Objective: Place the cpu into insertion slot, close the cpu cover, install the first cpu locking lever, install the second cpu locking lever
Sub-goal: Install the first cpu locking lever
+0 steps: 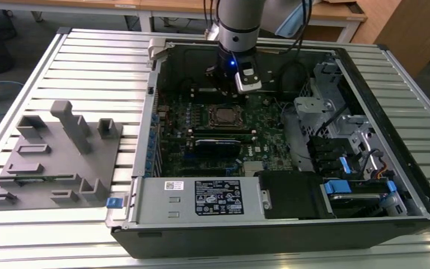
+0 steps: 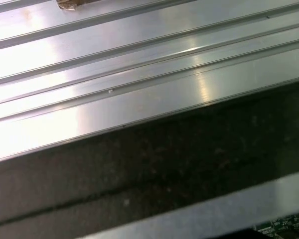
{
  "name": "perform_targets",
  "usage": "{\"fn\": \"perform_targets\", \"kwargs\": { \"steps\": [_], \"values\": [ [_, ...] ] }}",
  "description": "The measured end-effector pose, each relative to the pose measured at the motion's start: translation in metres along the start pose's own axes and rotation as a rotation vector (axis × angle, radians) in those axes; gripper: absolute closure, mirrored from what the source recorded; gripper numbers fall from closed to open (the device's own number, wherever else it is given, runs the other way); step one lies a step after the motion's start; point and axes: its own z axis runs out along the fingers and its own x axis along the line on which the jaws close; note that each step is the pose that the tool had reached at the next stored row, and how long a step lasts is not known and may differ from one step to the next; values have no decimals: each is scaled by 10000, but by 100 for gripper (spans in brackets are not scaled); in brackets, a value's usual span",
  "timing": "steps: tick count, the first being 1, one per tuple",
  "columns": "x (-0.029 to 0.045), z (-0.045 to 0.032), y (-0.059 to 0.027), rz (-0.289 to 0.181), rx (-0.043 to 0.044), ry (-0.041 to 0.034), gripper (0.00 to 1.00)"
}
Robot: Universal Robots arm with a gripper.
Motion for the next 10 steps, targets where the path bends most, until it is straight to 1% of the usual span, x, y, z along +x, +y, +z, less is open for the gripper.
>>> {"fn": "perform_targets", "kwargs": {
  "steps": [10],
  "values": [
    [2,40,-4,-5,-14,-52,89]
  ]
}}
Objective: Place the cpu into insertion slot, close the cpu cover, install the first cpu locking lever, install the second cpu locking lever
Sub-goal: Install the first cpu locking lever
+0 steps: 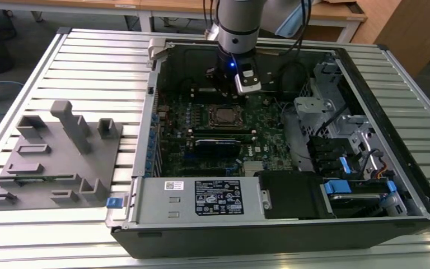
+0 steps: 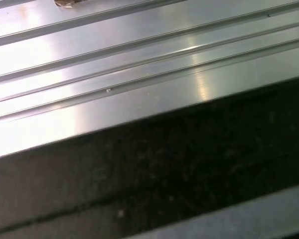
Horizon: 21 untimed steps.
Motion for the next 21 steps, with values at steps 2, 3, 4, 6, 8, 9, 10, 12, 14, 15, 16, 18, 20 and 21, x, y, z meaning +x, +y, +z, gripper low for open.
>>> {"fn": "perform_targets", "kwargs": {
  "steps": [2,3,4,6,8,9,10,12,14,15,16,18,20,21],
  "values": [
    [1,4,2,1,-1,-3,89],
    [1,5,3,1,-1,-4,89],
    [2,6,5,1,-2,-5,89],
    [2,6,5,0,-2,-4,89],
    [-2,7,7,8,-2,-5,89],
    [-4,7,8,14,-2,-5,89],
    [-6,7,9,20,-1,-6,89],
    [-10,7,11,31,-2,-7,89],
    [-11,8,12,35,-2,-8,89],
    [-11,8,12,35,-2,-8,89],
    [-11,8,12,34,-1,-8,89],
    [-11,8,17,38,1,-8,89],
    [-8,8,23,48,0,-9,89],
    [-7,9,26,52,0,-9,89]
  ]
}}
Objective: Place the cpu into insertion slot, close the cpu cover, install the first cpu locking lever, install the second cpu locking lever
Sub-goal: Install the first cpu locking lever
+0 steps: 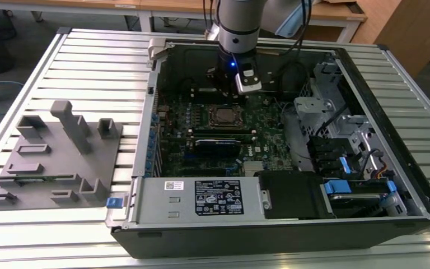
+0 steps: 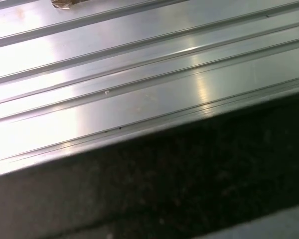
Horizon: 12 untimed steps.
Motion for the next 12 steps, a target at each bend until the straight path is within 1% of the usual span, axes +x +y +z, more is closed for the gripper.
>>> {"fn": "perform_targets", "kwargs": {
  "steps": [9,12],
  "values": [
    [6,2,17,38,0,-4,89],
    [7,2,14,47,24,-13,89]
  ]
}}
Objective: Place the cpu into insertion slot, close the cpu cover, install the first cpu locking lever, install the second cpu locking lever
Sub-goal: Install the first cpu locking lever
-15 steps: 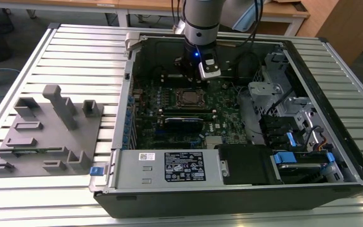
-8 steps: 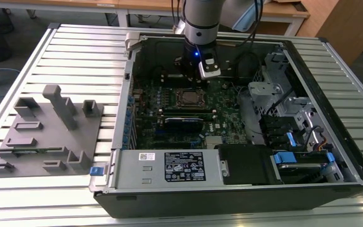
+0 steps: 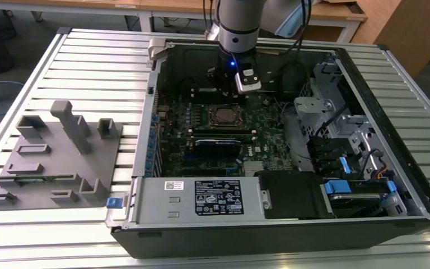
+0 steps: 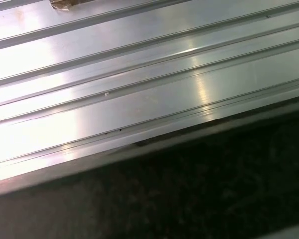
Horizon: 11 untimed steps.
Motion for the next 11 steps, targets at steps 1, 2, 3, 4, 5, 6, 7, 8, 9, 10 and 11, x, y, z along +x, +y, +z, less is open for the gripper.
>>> {"fn": "perform_targets", "kwargs": {
  "steps": [1,2,3,4,5,6,7,8,9,10,11],
  "values": [
    [-1,0,-3,1,8,-2,89],
    [-2,-1,-8,2,16,-5,89],
    [-3,-1,-12,4,24,-7,89],
    [-5,-1,-16,5,31,-10,89],
    [-6,-2,-20,5,40,-13,89],
    [-7,-1,-23,6,48,-16,89],
    [-7,-2,-25,7,58,-19,89],
    [-8,-2,-25,7,69,-20,89],
    [-8,-2,-25,7,69,-21,89],
    [-8,-2,-25,7,69,-21,89],
    [-8,-2,-25,8,69,-21,89]
  ]
}}
